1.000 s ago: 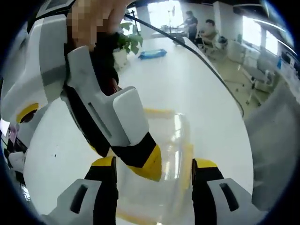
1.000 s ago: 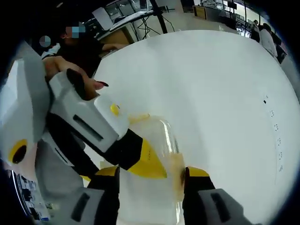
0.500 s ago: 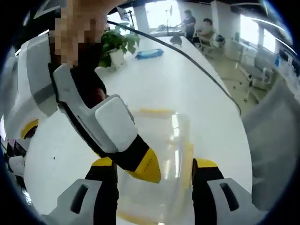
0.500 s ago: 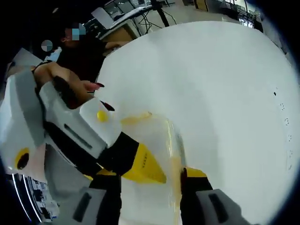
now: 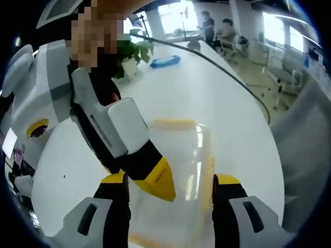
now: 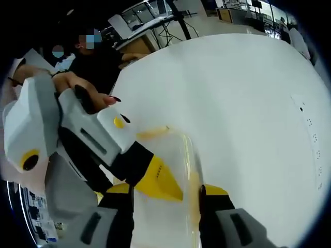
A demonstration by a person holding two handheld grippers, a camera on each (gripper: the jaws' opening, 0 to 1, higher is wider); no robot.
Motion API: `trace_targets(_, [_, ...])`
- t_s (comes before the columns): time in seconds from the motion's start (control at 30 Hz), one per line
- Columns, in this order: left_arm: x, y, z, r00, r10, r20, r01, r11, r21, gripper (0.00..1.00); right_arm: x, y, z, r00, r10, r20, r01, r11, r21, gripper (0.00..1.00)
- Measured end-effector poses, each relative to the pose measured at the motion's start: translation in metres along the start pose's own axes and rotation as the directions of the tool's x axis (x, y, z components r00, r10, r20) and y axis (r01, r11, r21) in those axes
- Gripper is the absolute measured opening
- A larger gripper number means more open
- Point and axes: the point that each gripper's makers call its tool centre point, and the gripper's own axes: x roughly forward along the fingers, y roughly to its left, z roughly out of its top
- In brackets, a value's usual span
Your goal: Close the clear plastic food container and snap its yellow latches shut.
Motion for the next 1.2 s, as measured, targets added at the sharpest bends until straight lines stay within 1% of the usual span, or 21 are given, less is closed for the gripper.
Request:
trace_targets(0.17, [0.0005, -0.0004, -0.0011, 0.999, 0.037, 0.008, -0.037, 0.999, 0.021, 0.61, 0.0005, 0.0001, 0.0012, 1.000, -0.004, -0.005, 0.004, 1.000, -0.003, 0.48])
trace_targets(0.2, [0.0019, -0.0021, -0.0001, 0.999, 0.049, 0.007, -0.049, 0.998, 0.026, 0.61, 0.0006, 0.0000, 0.0012, 1.000, -0.004, -0.007, 0.004, 1.000, -0.002, 0.48])
trace_targets(0.23, [0.0010, 0.0042, -0.0035, 0.996, 0.083, -0.007, -0.083, 0.996, 0.038, 0.60, 0.0010, 0.0002, 0.0011, 1.000, -0.005, -0.008, 0.005, 1.000, -0.002, 0.48])
trace_targets(0.27, [0.0051, 0.0022, -0.0025, 0.996, 0.090, -0.011, -0.089, 0.994, 0.055, 0.60, 0.0023, 0.0013, 0.0006, 1.000, -0.004, -0.008, 0.004, 1.000, -0.004, 0.48])
trace_targets(0.33, [0.0071, 0.0010, -0.0024, 0.995, 0.099, -0.008, -0.099, 0.994, 0.055, 0.60, 0.0021, 0.0012, 0.0004, 1.000, -0.009, -0.003, 0.009, 1.000, -0.004, 0.49])
trace_targets(0.67, [0.0045, 0.0001, -0.0009, 0.996, 0.094, 0.009, -0.094, 0.994, 0.051, 0.60, 0.0011, -0.0001, 0.0014, 1.000, -0.012, 0.017, 0.013, 1.000, -0.005, 0.50])
trace_targets(0.8, [0.0038, -0.0009, -0.0011, 0.996, 0.094, 0.011, -0.094, 0.994, 0.049, 0.61, 0.0008, 0.0006, 0.0020, 0.998, -0.031, 0.048, 0.031, 1.000, -0.004, 0.51])
trace_targets(0.93, [0.0024, -0.0003, -0.0011, 0.996, 0.090, 0.007, -0.090, 0.995, 0.047, 0.61, 0.0011, 0.0007, 0.0040, 0.997, -0.052, 0.063, 0.052, 0.999, 0.004, 0.53])
trace_targets(1.03, [0.0017, 0.0000, -0.0015, 0.996, 0.089, 0.005, -0.089, 0.995, 0.046, 0.61, 0.0007, 0.0007, 0.0042, 0.995, -0.056, 0.085, 0.056, 0.998, -0.001, 0.54])
trace_targets(1.1, [0.0017, -0.0001, -0.0017, 0.996, 0.089, 0.003, -0.089, 0.995, 0.046, 0.61, 0.0005, 0.0011, 0.0058, 0.991, -0.057, 0.118, 0.060, 0.998, -0.022, 0.54])
trace_targets(1.2, [0.0011, -0.0002, -0.0016, 0.996, 0.087, 0.000, -0.087, 0.995, 0.047, 0.61, -0.0009, 0.0014, 0.0061, 0.982, -0.068, 0.174, 0.073, 0.997, -0.023, 0.55])
